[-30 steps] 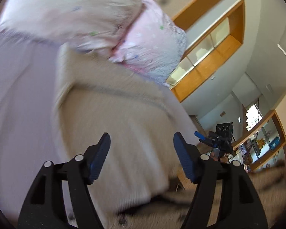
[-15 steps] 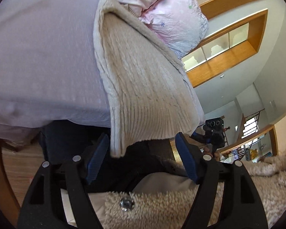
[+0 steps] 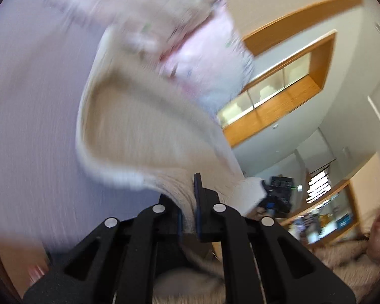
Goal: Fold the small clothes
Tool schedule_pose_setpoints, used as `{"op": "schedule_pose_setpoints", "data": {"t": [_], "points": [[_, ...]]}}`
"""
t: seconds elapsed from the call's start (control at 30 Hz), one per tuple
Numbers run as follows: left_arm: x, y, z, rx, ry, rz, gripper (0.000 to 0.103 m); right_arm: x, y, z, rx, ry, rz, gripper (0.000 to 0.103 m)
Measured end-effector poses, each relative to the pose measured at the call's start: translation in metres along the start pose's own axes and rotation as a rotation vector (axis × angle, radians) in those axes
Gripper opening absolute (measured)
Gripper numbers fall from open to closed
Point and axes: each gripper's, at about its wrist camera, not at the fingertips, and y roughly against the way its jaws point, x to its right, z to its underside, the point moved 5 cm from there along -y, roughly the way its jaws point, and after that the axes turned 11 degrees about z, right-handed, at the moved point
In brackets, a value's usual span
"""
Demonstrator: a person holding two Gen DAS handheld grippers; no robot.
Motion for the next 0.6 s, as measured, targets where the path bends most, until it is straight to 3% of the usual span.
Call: {"op": "schedule_pose_setpoints", "data": {"t": [0.1,0.2,0.23,0.33,0.37,0.4,0.43,0.47,0.5,0.53,0.6], "points": [[0.0,-0.015,-0.07,0.076,-0.096,-0.073,0.007,0.006,-0.027,-0.07,0.096,0.035,0.082,0.007],[-0.025,-0.045,-0.139,0.152,-0.096,-0.151,0.007,0.035,-0.069,-0.126,0.15,-0.008,0.198,0.007],[-0.036,-0.058,-0.159,0.167,-0.09,-0.186,0.007,0.056,-0.091,-0.147,0.169,-0.057,0.286,0.007],[-0.083,-0.094,-0.198,0.161,-0.039,-0.303,0.01,0.114,-0.135,-0.158,0.092,-0.199,0.472,0.012],[-0.099,-0.103,-0.203,0.139,-0.002,-0.33,0.011,0.14,-0.154,-0.155,0.01,-0.268,0.571,0.024],[-0.113,-0.107,-0.204,0.128,0.055,-0.355,0.016,0.147,-0.156,-0.151,-0.009,-0.294,0.603,0.04],[-0.119,-0.106,-0.203,0.13,0.098,-0.343,0.029,0.154,-0.155,-0.147,-0.008,-0.327,0.617,0.049],[-0.123,-0.099,-0.2,0.139,0.119,-0.312,0.038,0.154,-0.148,-0.145,0.024,-0.329,0.592,0.071],[-0.12,-0.089,-0.196,0.162,0.113,-0.296,0.057,0.15,-0.139,-0.146,0.073,-0.313,0.561,0.091],[-0.118,-0.081,-0.194,0.173,0.096,-0.307,0.065,0.145,-0.13,-0.147,0.126,-0.292,0.536,0.095],[-0.118,-0.071,-0.189,0.15,0.079,-0.318,0.065,0.141,-0.111,-0.147,0.221,-0.273,0.466,0.097]]}}
